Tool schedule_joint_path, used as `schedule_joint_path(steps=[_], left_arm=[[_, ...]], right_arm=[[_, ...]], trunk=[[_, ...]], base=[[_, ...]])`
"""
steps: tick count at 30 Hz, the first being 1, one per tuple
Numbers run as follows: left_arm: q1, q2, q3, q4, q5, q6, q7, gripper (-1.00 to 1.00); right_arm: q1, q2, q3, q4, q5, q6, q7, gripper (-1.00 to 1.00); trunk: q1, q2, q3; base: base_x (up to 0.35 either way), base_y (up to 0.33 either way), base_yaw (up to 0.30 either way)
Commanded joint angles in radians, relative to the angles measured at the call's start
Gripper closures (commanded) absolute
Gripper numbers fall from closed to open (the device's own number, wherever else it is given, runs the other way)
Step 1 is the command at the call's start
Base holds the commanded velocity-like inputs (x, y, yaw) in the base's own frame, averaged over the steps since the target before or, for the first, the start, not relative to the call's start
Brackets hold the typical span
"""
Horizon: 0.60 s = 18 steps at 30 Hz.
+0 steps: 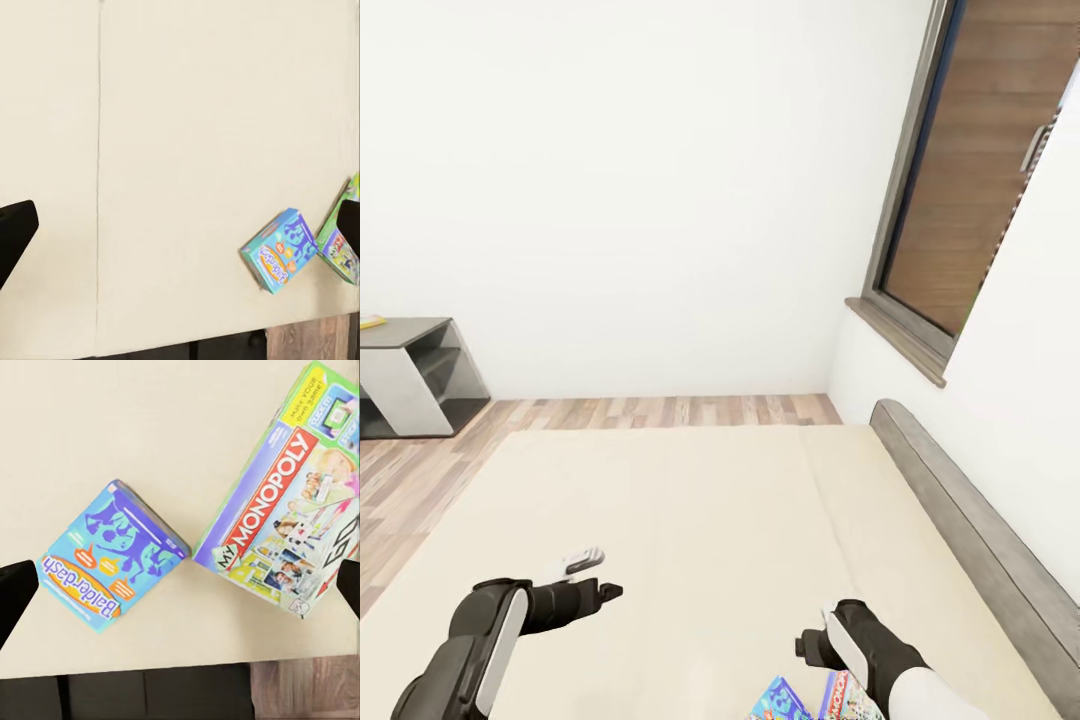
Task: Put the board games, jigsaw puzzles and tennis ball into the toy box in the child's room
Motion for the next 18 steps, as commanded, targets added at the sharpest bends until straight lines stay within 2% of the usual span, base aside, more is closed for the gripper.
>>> schedule_joint_path(steps=[1, 8, 10, 11, 13, 16, 18], left_arm=[[-0.001, 0.0, 0.002, -0.002, 0.012, 0.006, -0.001, -1.0], [0.0, 0.012, -0.005, -0.023, 0.14, 0.006, -0.094, -1.0], [0.001, 0.043, -0.007, -0.052, 0.187, 0.006, -0.142, -1.0], [0.001, 0.052, -0.008, -0.058, 0.197, 0.006, -0.156, -1.0], [0.003, 0.083, -0.01, -0.071, 0.235, 0.006, -0.226, -1.0], [0.004, 0.102, -0.01, -0.076, 0.257, 0.006, -0.305, -1.0], [0.004, 0.11, -0.009, -0.077, 0.262, 0.006, -0.327, -1.0]], right_arm=[[-0.001, -0.001, 0.008, -0.001, -0.01, 0.004, -0.008, -1.0], [-0.001, 0.001, 0.008, -0.001, -0.01, 0.001, -0.01, -1.0], [-0.001, 0.001, 0.008, 0.0, -0.009, -0.004, -0.01, -1.0], [-0.001, 0.001, 0.008, 0.0, -0.009, -0.006, -0.01, -1.0], [-0.004, 0.001, 0.007, -0.001, -0.009, -0.009, -0.01, -1.0], [-0.008, 0.011, 0.007, -0.006, -0.007, -0.011, -0.011, -1.0], [-0.009, 0.017, 0.01, -0.008, -0.006, -0.012, -0.011, -1.0]], trunk=[[0.001, -0.002, -0.004], [0.001, -0.002, -0.015], [0.001, -0.002, -0.018], [0.001, -0.002, -0.02], [0.001, -0.002, -0.023], [0.001, -0.002, -0.028], [0.001, -0.002, -0.031]], base=[[0.0, 0.0, -0.14], [0.0, 0.0, -0.131], [0.0, 0.0, -0.112], [0.0, 0.0, -0.107], [0.0, 0.0, -0.101], [0.0, 0.0, -0.091], [0.0, 0.0, -0.078]])
